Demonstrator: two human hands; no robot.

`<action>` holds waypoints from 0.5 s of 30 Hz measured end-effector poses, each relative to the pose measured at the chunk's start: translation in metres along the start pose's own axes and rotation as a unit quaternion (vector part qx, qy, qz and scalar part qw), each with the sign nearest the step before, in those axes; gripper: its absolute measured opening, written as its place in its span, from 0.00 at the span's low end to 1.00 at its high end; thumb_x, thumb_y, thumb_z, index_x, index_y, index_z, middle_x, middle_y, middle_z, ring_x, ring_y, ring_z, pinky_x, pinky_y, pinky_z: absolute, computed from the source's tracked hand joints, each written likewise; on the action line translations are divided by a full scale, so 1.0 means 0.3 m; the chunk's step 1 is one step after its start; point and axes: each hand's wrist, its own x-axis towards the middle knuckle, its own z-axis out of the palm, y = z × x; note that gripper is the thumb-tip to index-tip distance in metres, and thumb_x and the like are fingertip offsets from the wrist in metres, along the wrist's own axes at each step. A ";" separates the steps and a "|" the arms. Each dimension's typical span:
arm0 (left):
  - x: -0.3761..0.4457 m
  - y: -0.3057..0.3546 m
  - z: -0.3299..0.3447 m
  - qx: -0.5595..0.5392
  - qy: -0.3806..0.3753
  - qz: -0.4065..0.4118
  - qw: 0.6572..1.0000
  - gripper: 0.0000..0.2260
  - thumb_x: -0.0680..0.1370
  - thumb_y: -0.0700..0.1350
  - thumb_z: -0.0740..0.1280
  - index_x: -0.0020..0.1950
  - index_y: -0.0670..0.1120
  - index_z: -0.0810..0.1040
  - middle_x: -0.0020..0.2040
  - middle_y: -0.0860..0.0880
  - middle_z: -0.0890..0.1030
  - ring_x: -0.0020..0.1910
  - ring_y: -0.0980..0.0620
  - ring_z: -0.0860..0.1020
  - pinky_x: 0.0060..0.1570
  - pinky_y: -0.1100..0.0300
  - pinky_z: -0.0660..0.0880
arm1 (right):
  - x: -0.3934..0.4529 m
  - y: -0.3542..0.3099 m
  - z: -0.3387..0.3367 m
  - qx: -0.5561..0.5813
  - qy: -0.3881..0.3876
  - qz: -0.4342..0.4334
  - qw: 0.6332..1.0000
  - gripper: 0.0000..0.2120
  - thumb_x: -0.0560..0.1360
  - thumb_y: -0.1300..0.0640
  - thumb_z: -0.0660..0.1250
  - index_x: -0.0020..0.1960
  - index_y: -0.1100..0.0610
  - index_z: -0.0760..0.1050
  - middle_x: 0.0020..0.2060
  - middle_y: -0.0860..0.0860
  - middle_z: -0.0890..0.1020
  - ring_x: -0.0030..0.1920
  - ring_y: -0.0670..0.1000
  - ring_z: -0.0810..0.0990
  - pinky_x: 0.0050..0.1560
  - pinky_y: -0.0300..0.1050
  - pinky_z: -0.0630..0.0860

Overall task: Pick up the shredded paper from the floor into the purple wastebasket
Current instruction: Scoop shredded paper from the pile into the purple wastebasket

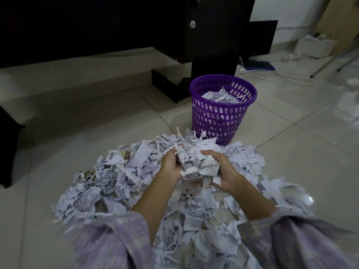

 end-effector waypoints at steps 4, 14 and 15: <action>0.001 -0.016 0.014 0.005 0.012 0.001 1.000 0.13 0.81 0.40 0.57 0.56 0.36 0.78 0.51 0.37 0.82 0.48 0.40 0.80 0.51 0.45 0.78 | 0.002 0.001 0.004 0.001 0.000 0.003 1.000 0.16 0.71 0.54 0.69 0.54 0.63 0.81 0.53 0.61 0.81 0.48 0.61 0.80 0.54 0.54 0.75; 0.020 0.030 0.055 0.274 0.024 0.060 0.960 0.11 0.80 0.47 0.56 0.41 0.49 0.73 0.43 0.48 0.77 0.40 0.51 0.73 0.40 0.59 0.68 | -0.021 -0.192 -0.013 -0.087 0.043 -0.015 0.995 0.06 0.72 0.57 0.70 0.41 0.58 0.84 0.39 0.57 0.83 0.33 0.55 0.80 0.30 0.46 0.76; 0.021 0.037 0.072 0.265 0.000 0.057 0.962 0.12 0.80 0.50 0.55 0.41 0.49 0.74 0.41 0.49 0.77 0.40 0.51 0.73 0.42 0.58 0.68 | -0.023 -0.229 -0.009 -0.085 0.049 -0.029 0.995 0.06 0.71 0.57 0.71 0.42 0.58 0.84 0.40 0.57 0.83 0.34 0.56 0.80 0.32 0.46 0.76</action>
